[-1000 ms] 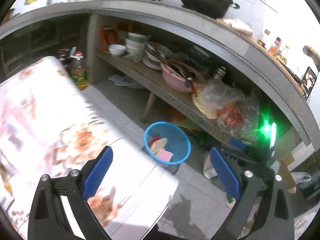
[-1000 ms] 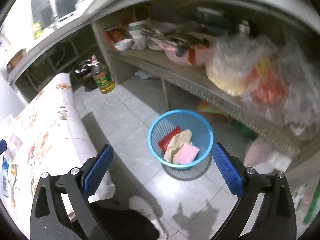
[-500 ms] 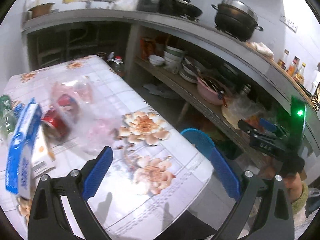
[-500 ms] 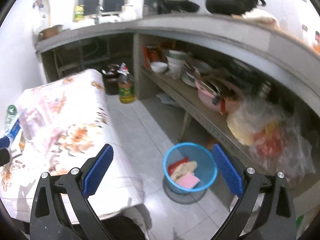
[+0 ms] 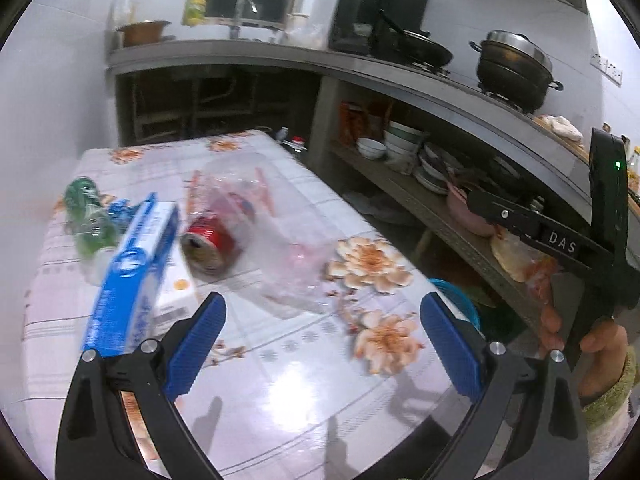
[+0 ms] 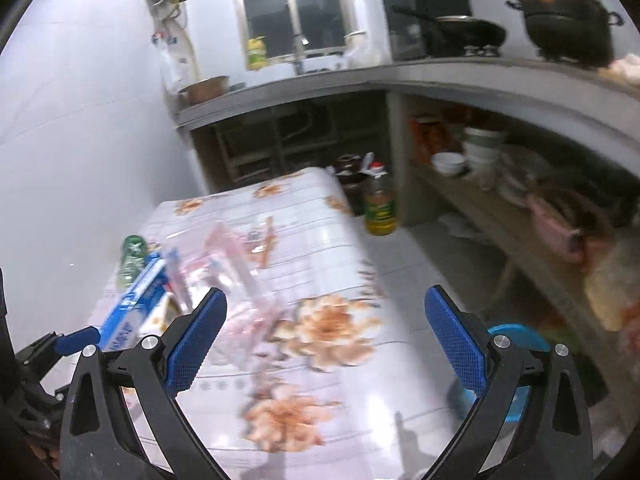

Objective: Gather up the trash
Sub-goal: 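Bring both tools back up over the table, then grasp the blue toothpaste box with the left gripper while the right grasps the clear plastic tub rim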

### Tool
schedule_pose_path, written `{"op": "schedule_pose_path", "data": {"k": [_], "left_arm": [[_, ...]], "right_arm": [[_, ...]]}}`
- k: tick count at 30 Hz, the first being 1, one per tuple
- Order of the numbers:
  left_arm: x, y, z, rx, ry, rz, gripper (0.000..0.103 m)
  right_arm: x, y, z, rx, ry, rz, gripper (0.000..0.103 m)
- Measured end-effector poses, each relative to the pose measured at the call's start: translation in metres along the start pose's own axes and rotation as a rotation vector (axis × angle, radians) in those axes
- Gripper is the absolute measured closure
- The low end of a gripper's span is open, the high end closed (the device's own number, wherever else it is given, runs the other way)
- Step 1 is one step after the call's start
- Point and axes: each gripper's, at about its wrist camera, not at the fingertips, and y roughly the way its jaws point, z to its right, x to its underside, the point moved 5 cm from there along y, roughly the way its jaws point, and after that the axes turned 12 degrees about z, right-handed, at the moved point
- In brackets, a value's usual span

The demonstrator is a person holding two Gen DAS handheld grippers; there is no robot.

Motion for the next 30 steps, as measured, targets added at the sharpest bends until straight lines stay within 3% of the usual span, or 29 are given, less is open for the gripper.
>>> {"op": "schedule_pose_path", "data": {"k": [6, 15, 26, 30], "left_arm": [[-0.003, -0.021, -0.025, -0.073, 0.013, 0.061, 0.007], [0.012, -0.030, -0.062, -0.145, -0.022, 0.079, 0.008], [0.020, -0.030, -0.094, -0.202, -0.053, 0.089, 0.008], [0.022, -0.024, -0.112, -0.226, -0.069, 0.066, 0.008]], "right_arm": [[0.013, 0.012, -0.017, -0.069, 0.042, -0.067, 0.008], [0.038, 0.028, -0.017, -0.143, 0.127, -0.197, 0.008], [0.048, 0.043, -0.059, -0.279, 0.065, -0.259, 0.008], [0.052, 0.047, -0.063, -0.285, 0.059, -0.275, 0.008]]}}
